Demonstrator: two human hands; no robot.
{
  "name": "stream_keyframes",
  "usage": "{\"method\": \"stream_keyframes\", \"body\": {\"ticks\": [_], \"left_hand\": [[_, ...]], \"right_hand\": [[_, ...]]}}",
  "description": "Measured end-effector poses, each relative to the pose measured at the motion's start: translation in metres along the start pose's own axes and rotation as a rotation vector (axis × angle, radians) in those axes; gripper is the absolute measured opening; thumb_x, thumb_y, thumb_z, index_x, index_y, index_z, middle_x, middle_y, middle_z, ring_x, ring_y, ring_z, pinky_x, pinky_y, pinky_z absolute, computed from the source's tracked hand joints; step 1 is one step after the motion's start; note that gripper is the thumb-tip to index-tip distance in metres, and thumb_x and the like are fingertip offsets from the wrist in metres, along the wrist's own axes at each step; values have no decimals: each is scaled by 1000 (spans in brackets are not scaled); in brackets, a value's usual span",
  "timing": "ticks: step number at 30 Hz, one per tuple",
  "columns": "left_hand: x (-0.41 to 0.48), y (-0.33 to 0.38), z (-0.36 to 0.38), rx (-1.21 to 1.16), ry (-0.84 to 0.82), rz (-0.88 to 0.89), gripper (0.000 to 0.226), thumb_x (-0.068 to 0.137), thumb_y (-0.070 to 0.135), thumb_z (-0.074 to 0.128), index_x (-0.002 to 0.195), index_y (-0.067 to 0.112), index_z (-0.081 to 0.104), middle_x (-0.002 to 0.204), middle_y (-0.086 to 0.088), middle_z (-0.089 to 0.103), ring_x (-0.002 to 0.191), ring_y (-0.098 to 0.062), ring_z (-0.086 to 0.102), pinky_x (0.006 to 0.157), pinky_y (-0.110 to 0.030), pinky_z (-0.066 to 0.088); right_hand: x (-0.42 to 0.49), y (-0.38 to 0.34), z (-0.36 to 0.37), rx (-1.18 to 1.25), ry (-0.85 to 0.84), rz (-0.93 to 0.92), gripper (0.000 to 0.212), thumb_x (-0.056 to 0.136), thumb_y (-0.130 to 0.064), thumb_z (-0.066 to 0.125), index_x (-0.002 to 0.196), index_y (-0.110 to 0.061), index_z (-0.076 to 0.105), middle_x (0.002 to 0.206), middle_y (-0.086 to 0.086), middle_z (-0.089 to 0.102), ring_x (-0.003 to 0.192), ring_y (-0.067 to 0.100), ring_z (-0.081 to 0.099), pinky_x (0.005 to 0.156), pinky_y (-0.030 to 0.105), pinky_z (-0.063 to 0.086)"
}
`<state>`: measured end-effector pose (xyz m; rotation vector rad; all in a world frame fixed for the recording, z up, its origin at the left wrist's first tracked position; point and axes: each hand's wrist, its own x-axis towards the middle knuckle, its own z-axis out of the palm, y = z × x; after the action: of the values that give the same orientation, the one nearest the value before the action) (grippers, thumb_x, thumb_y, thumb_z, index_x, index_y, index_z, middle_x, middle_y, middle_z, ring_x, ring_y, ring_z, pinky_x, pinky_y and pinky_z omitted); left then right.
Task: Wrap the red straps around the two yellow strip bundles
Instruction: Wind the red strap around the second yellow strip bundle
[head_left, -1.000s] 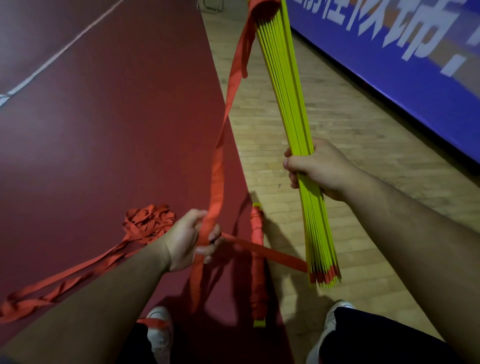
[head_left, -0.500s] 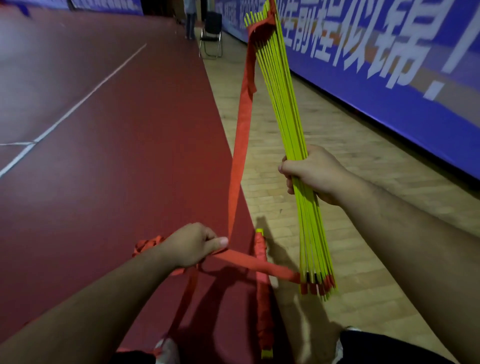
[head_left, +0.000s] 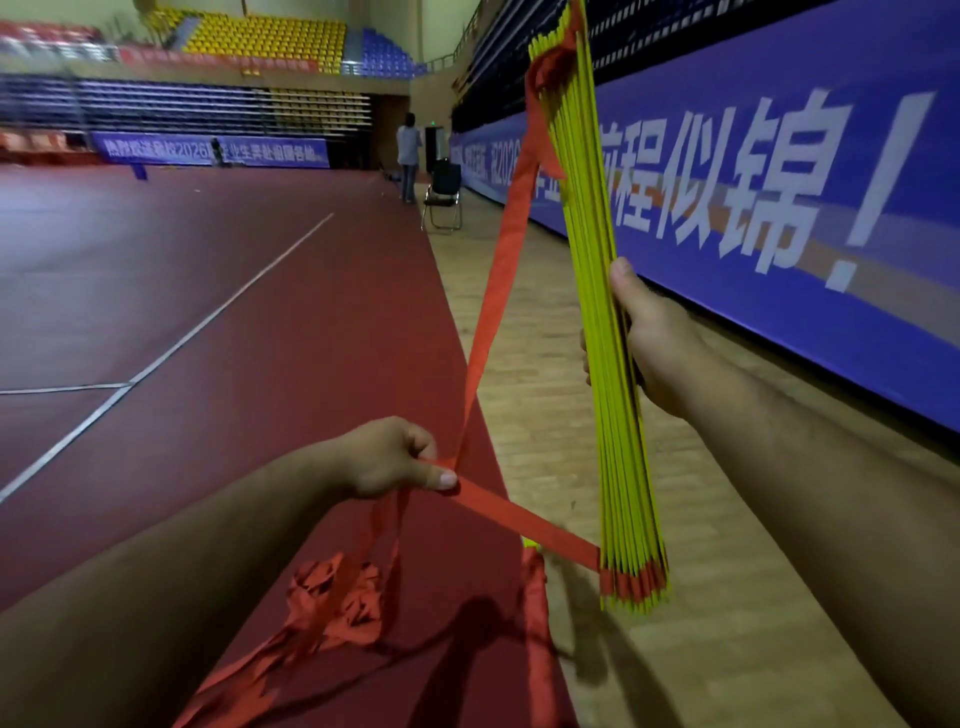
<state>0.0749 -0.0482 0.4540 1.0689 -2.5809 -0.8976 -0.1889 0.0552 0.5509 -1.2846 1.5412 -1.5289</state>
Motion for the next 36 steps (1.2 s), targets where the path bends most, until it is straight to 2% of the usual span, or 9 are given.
{"method": "stream_keyframes", "body": {"ticks": [4, 8, 10, 14, 19, 23, 27, 30, 36], "left_hand": [[-12, 21, 0, 99, 29, 111, 54, 64, 66, 73, 65, 14, 58, 81, -11, 67, 75, -19, 61, 72, -35, 44], [-25, 48, 8, -102, 13, 148, 25, 98, 30, 61, 77, 16, 54, 65, 1, 63, 61, -8, 58, 60, -24, 44], [-29, 57, 11, -228, 31, 95, 25, 103, 27, 53, 81, 15, 52, 68, -2, 54, 62, -11, 55, 60, -27, 51], [-32, 61, 7, -277, 44, 6, 35, 104, 35, 48, 74, 16, 53, 67, 3, 45, 60, -12, 45, 61, -29, 49], [-32, 44, 2, -181, -54, -44, 18, 94, 10, 67, 77, 13, 62, 64, 0, 64, 61, -17, 62, 60, -25, 50], [-33, 38, 8, -190, -97, -46, 20, 90, -1, 67, 81, 11, 53, 76, -7, 72, 69, -18, 69, 62, -27, 55], [-32, 47, 26, -284, -237, -108, 14, 101, 16, 54, 88, 13, 55, 76, -1, 58, 66, -12, 52, 62, -26, 45], [-26, 46, 31, -246, -203, -178, 40, 102, 44, 49, 75, 16, 60, 68, 0, 47, 62, -15, 42, 58, -25, 40], [-23, 39, 24, -196, -244, -58, 33, 97, 27, 64, 68, 13, 68, 66, -2, 66, 60, -10, 60, 62, -19, 48]], "right_hand": [[-19, -4, 0, 55, -63, -65, 37, 96, -57, 49, 101, -24, 66, 79, 0, 69, 75, 17, 65, 76, 39, 55], [-35, 1, 3, 87, -99, -94, 42, 78, -49, 65, 106, -19, 65, 95, 5, 72, 89, 23, 67, 84, 44, 56], [-42, 5, 7, 122, -113, -76, 33, 84, -43, 64, 104, -18, 64, 87, 1, 72, 80, 19, 68, 75, 40, 59], [-49, 19, 6, 196, -71, -9, 22, 99, -34, 58, 102, -13, 65, 77, 2, 70, 68, 17, 68, 62, 32, 59], [-55, 29, -1, 178, -61, -10, 35, 88, -44, 61, 102, -13, 54, 83, 15, 66, 66, 29, 70, 53, 37, 59], [-54, 34, -3, 178, -32, -32, 32, 88, -43, 62, 100, -14, 53, 79, 14, 63, 65, 30, 66, 55, 37, 58], [-49, 37, -4, 184, -31, -15, 26, 95, -39, 60, 97, -14, 53, 76, 14, 60, 61, 29, 62, 56, 38, 57], [-47, 38, -4, 185, -56, 6, 33, 89, -45, 63, 99, -16, 53, 79, 15, 58, 63, 29, 61, 63, 44, 57], [-45, 40, -1, 273, -92, 43, 30, 93, -38, 64, 105, -15, 49, 76, 14, 57, 60, 29, 59, 67, 51, 59]]}}
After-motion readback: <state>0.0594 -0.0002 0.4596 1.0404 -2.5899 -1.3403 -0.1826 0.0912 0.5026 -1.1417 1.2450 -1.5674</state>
